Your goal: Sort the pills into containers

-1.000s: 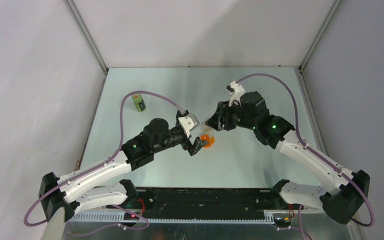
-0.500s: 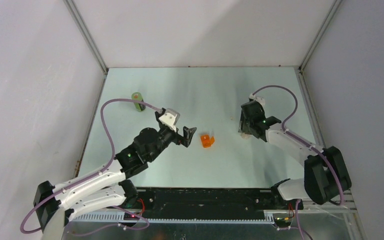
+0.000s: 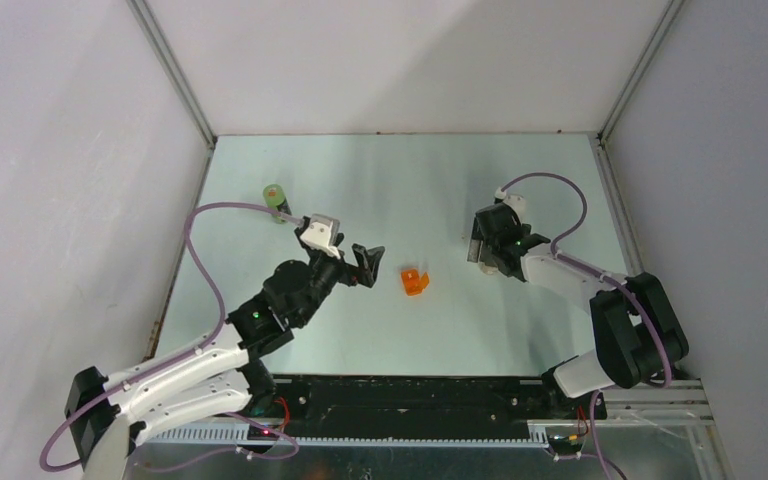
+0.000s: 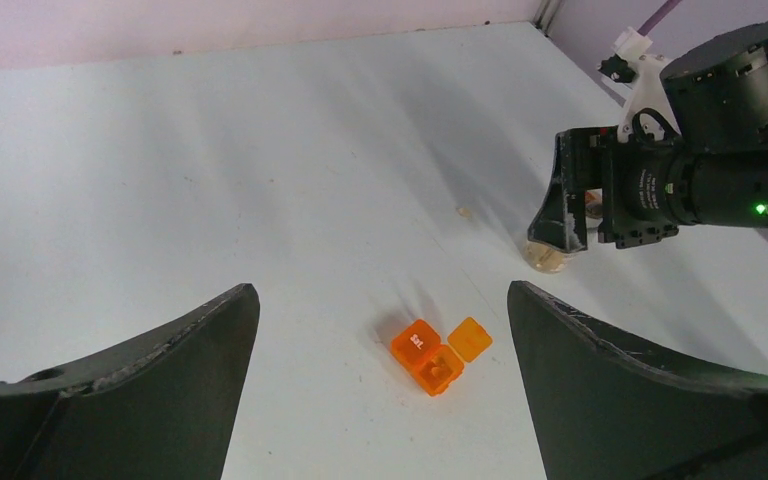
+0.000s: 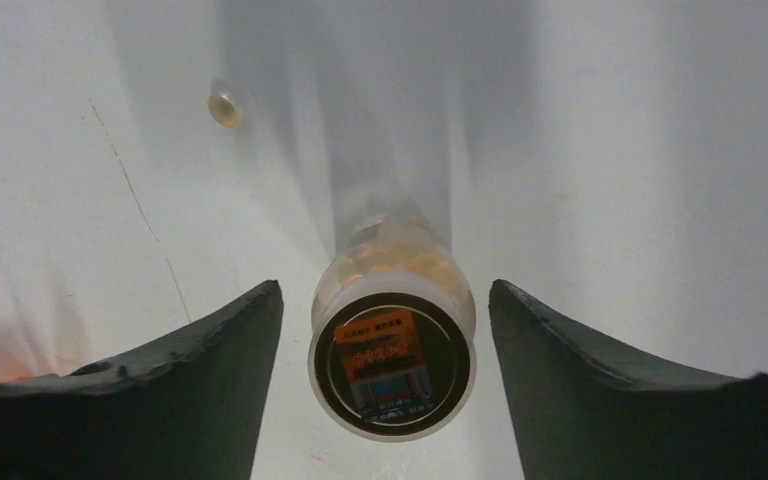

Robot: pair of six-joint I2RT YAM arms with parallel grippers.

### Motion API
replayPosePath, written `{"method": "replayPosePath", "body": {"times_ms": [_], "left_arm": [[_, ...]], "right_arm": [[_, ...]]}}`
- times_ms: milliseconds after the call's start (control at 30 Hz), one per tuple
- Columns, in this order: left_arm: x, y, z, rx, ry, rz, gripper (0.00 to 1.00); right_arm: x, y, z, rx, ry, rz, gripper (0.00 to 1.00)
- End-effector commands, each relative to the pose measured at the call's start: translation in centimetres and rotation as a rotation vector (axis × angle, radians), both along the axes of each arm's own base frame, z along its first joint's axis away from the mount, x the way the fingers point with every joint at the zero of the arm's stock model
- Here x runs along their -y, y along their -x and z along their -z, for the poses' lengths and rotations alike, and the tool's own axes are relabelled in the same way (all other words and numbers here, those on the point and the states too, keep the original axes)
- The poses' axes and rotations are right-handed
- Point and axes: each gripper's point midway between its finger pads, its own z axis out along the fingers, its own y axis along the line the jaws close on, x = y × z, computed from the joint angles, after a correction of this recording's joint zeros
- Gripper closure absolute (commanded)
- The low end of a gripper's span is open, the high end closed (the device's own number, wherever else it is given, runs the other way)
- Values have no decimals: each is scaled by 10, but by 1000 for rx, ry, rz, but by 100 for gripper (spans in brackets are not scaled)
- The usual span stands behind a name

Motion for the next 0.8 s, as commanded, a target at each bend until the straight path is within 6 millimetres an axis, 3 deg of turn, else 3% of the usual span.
{"method": "replayPosePath", "body": {"times_ms": [0, 100, 233, 333, 500, 567, 767], "left_arm": [[-9, -3, 1, -55, 83, -70, 1], [-11, -5, 12, -111, 100, -90, 1], [-10, -6, 30, -190, 143, -109, 1], [-7, -9, 48, -261, 185, -120, 1], [9, -13, 71, -368, 270, -91, 2], [17, -15, 85, -411, 272, -79, 4], [29, -19, 99, -464, 345, -32, 6]], "right_arm": [[-6, -4, -14, 38, -42, -5, 18], [-8, 1, -35, 65, -69, -31, 12], [-20, 11, -63, 112, -95, -122, 11], [-54, 26, -77, 106, -115, -317, 16], [-117, 63, -77, 9, -290, -656, 21], [-132, 68, -75, -14, -349, -714, 21], [-153, 63, -58, -71, -388, -768, 23]]}}
